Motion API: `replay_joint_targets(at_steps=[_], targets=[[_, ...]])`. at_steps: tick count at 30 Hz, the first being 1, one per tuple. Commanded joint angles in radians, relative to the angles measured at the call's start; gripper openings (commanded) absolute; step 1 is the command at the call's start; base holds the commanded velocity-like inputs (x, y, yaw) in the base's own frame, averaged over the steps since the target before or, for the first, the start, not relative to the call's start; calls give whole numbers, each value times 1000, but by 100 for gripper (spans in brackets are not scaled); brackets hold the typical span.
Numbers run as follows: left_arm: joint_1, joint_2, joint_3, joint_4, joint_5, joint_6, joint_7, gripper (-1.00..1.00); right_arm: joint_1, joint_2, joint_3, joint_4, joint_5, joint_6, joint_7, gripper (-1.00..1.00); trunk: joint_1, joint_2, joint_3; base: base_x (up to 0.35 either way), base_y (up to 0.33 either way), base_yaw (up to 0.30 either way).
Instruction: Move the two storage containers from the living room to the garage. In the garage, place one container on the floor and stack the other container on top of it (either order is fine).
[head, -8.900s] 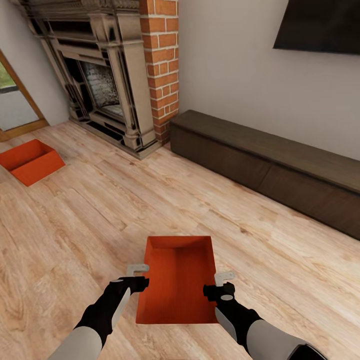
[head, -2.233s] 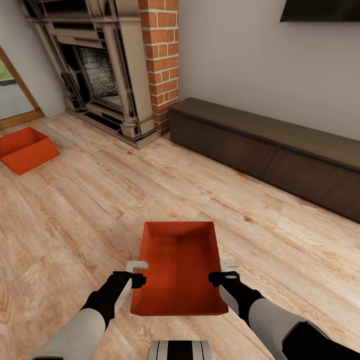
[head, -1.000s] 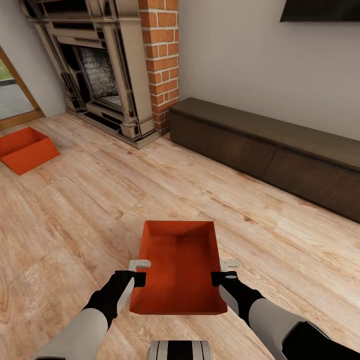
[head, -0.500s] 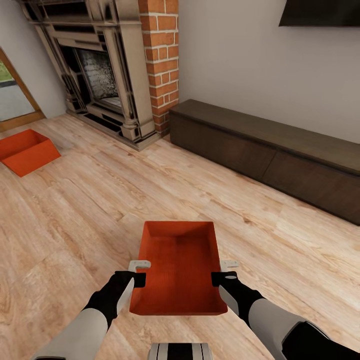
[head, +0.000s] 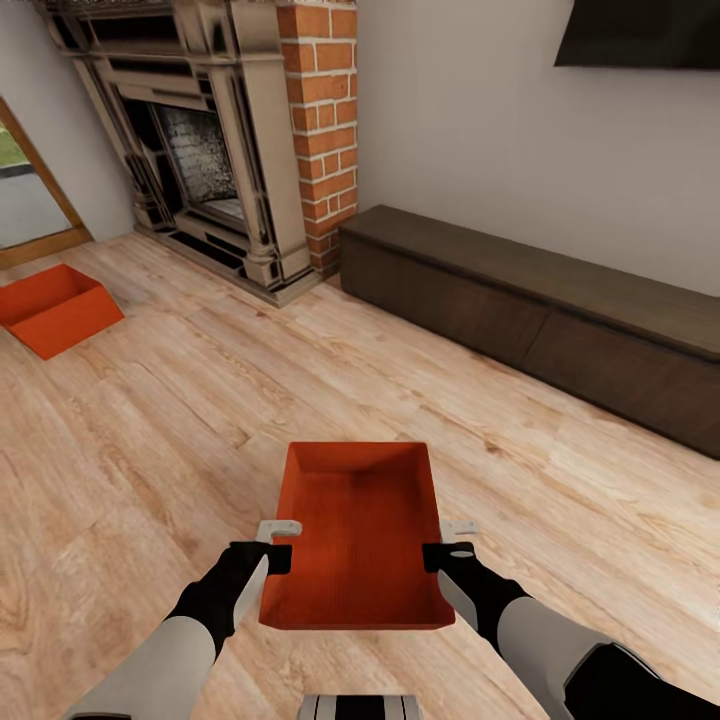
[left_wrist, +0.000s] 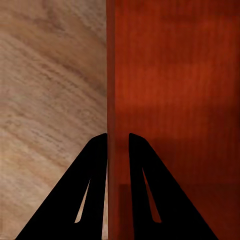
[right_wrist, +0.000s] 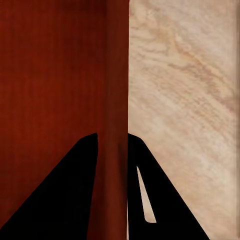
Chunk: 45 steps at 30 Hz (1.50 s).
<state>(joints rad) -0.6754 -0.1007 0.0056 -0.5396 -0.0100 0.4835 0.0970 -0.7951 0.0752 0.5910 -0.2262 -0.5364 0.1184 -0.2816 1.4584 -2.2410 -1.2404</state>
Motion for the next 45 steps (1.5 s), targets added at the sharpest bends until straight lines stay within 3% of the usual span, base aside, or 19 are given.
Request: replay_joint_targets(at_steps=[1, 45], targets=[[0, 1, 1, 0, -28, 9, 10, -100, -1, -3, -7, -5, 20, 8, -8, -100, -4, 7, 3, 0, 0, 0], [0, 1, 1, -3, -27, 10, 10, -100, -1, -2, -5, -13, 21, 31, -7, -100, -173, 315, 140, 0, 0, 0]])
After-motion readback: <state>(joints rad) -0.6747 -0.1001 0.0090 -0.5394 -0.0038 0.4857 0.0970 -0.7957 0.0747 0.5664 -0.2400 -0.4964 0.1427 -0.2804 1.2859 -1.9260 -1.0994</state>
